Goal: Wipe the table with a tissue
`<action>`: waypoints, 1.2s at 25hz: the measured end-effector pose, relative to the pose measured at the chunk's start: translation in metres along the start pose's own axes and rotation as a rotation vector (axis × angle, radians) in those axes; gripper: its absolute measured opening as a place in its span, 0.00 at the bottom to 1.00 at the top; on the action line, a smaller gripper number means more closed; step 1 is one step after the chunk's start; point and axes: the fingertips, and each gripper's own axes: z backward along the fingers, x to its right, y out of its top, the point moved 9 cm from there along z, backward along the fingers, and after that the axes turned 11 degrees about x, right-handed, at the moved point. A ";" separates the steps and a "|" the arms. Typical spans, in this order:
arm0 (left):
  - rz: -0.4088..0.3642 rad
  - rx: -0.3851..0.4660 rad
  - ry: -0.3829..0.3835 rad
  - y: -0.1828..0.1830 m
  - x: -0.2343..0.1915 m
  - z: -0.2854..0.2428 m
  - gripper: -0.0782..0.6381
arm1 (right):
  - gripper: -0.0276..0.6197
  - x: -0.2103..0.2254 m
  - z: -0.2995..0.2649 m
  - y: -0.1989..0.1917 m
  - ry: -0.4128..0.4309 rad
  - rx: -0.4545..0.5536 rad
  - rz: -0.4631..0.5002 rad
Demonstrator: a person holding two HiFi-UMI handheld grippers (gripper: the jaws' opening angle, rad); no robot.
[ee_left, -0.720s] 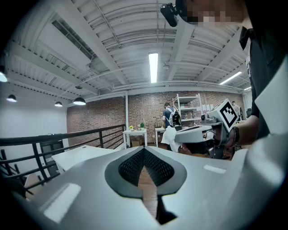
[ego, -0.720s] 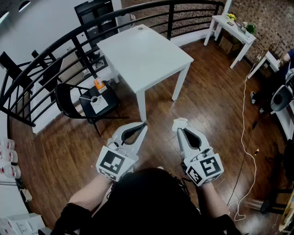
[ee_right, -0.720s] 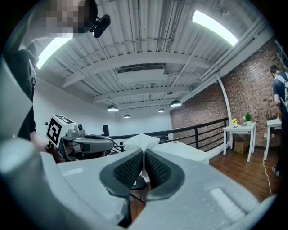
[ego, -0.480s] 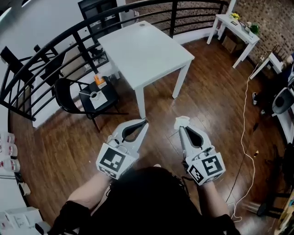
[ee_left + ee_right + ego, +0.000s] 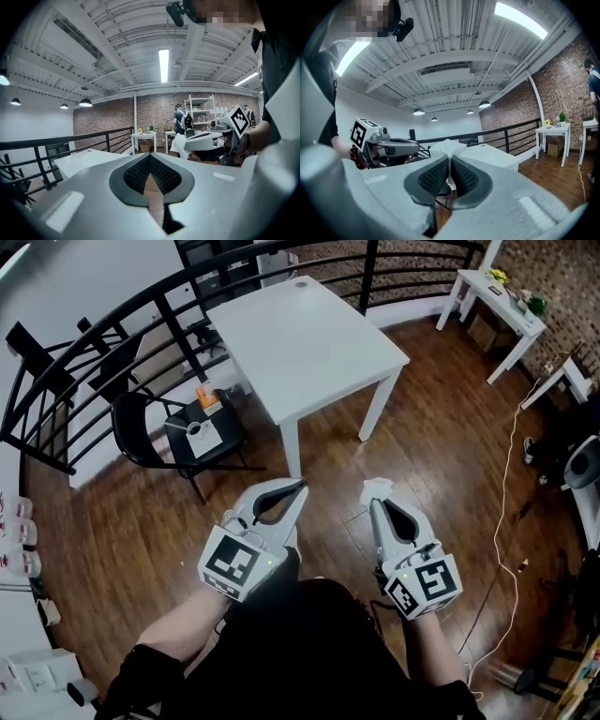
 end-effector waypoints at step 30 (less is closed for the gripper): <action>0.110 -0.035 -0.001 -0.047 -0.256 -0.136 0.13 | 0.05 0.080 -0.280 -0.011 0.008 -0.165 0.059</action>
